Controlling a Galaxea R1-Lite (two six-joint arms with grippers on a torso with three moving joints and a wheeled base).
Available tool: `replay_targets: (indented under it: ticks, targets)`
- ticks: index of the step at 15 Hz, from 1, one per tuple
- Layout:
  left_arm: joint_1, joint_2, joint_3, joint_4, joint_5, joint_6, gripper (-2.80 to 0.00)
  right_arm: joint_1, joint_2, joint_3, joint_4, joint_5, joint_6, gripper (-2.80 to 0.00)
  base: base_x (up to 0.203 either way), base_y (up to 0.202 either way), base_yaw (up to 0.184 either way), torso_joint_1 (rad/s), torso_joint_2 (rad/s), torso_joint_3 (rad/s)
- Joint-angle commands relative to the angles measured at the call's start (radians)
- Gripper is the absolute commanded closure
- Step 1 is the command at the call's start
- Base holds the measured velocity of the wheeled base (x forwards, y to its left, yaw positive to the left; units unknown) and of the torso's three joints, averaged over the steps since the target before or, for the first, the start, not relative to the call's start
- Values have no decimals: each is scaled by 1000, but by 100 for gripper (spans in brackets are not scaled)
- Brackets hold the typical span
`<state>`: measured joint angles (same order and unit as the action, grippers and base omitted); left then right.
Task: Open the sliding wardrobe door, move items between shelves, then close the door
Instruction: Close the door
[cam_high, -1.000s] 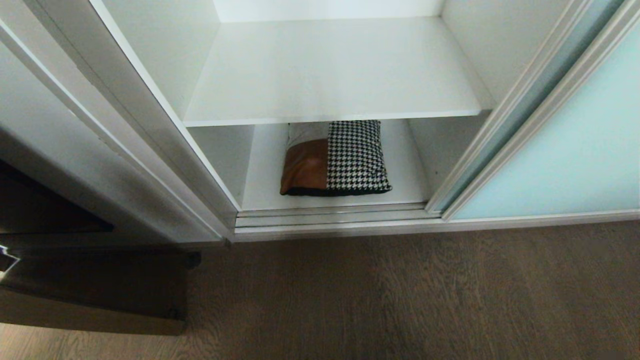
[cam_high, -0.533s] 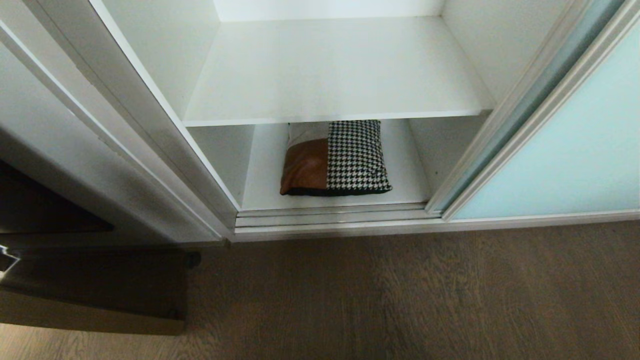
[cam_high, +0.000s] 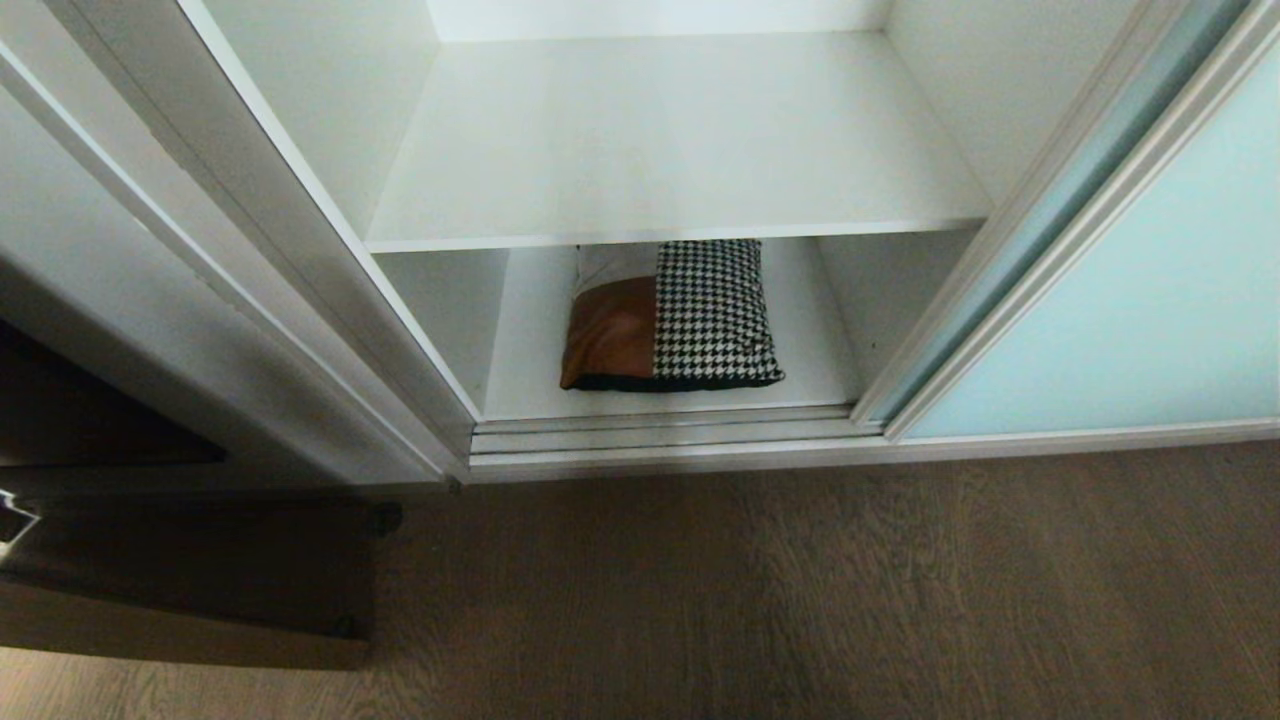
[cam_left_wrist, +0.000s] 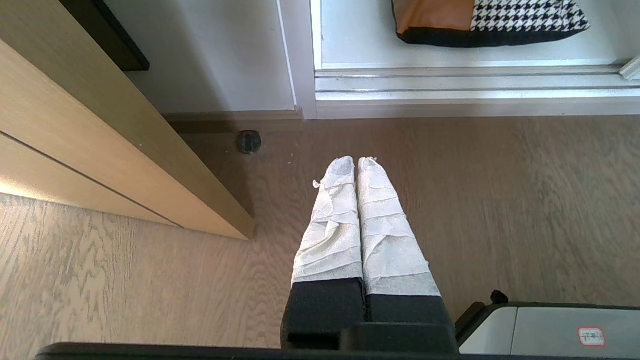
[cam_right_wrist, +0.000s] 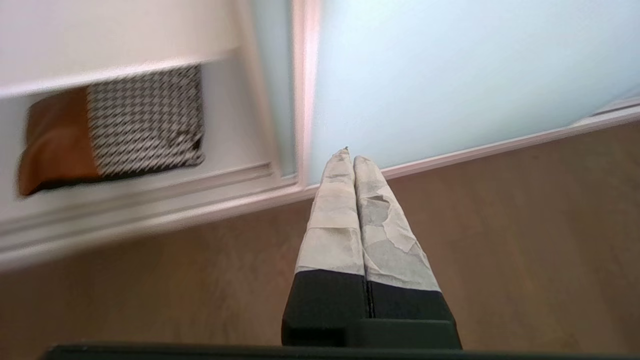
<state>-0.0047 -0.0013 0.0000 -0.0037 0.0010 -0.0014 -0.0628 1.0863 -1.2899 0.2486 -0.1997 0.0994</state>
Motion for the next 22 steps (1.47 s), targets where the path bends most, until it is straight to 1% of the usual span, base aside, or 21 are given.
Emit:
replay_targets:
  ticks: [1,5,7,9,10,12,13,14,15,19,20,22]
  targets:
    - [0,0,0,1,1,0,0,-63,46,-52,0,15,4,0,0,0,0,0,0,0]
    - [0,0,0,-1,1,0,0,-106,164,-175,-4,71,21,0,0,0,0,0,0,0]
    - [0,0,0,-1,1,0,0,-124,212,-212,-57,125,57,0,0,0,0,0,0,0]
    - [0,0,0,1,1,0,0,-196,254,-217,-93,194,69,0,0,0,0,0,0,0]
    - [0,0,0,-1,1,0,0,-246,271,-218,-96,243,71,0,0,0,0,0,0,0]
    - [0,0,0,-1,1,0,0,-337,295,-221,-95,427,87,0,0,0,0,0,0,0]
    - [0,0,0,0,1,0,0,-368,305,-226,-91,505,112,0,0,0,0,0,0,0]
    - [0,0,0,0,1,0,0,-396,316,-228,-90,561,141,0,0,0,0,0,0,0]
    - [0,0,0,-1,1,0,0,-413,332,-229,-89,602,167,0,0,0,0,0,0,0]
    - [0,0,1,-1,1,0,0,-435,372,-218,-86,746,272,0,0,0,0,0,0,0]
    - [0,0,0,-1,1,0,0,-441,386,-226,-86,774,299,0,0,0,0,0,0,0]
    - [0,0,0,-1,-1,0,0,-442,419,-244,-88,790,341,0,0,0,0,0,0,0]
